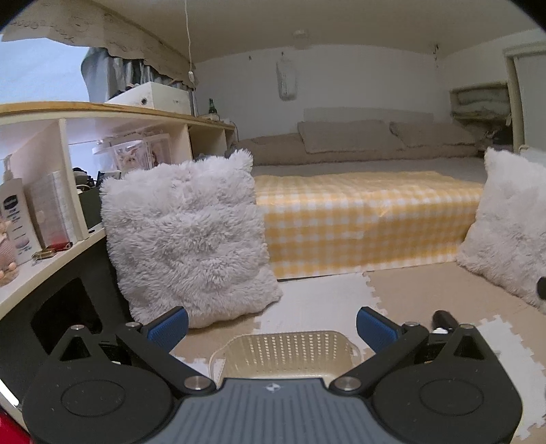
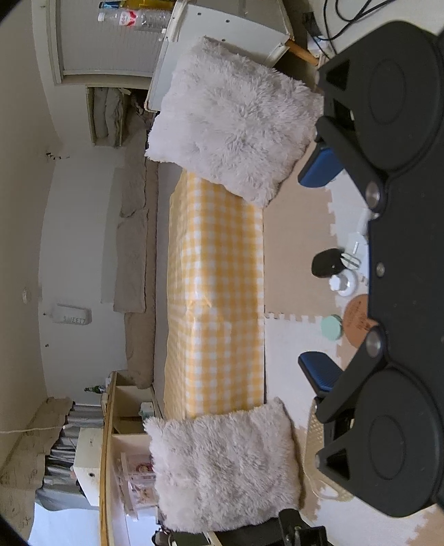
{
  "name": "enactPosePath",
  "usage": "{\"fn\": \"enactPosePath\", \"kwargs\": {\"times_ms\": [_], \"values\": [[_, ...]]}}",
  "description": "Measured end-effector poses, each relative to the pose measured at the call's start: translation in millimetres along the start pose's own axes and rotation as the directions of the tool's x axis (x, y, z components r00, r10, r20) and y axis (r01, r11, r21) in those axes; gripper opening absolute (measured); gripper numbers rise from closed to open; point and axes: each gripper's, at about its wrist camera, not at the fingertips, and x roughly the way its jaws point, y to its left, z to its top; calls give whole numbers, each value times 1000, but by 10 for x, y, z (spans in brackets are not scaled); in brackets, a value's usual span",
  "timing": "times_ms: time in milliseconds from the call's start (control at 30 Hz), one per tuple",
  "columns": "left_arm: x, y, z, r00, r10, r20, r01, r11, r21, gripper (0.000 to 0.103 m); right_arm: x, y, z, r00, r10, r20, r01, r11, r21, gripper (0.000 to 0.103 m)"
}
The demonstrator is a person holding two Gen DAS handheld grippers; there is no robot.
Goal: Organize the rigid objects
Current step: 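Move the left tool to the cream basket rim while the right tool approaches the cork coaster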
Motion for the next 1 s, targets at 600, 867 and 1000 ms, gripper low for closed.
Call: {"fn": "enactPosePath", "kwargs": {"times_ms": [600, 867, 1000], "values": [[1268, 308, 214, 981, 100, -167, -87, 993, 84, 103, 1071, -156, 23, 998, -11, -60, 8, 998, -64, 103], [1601, 521, -81, 960, 71, -269, -61, 997, 46, 103, 1506, 18, -102, 996, 45, -80, -56, 989, -135, 103], [1724, 570, -240, 933, 34, -357, -6, 997, 79, 103, 1759, 96, -192, 982, 109, -157, -131, 982, -138, 103]]}}
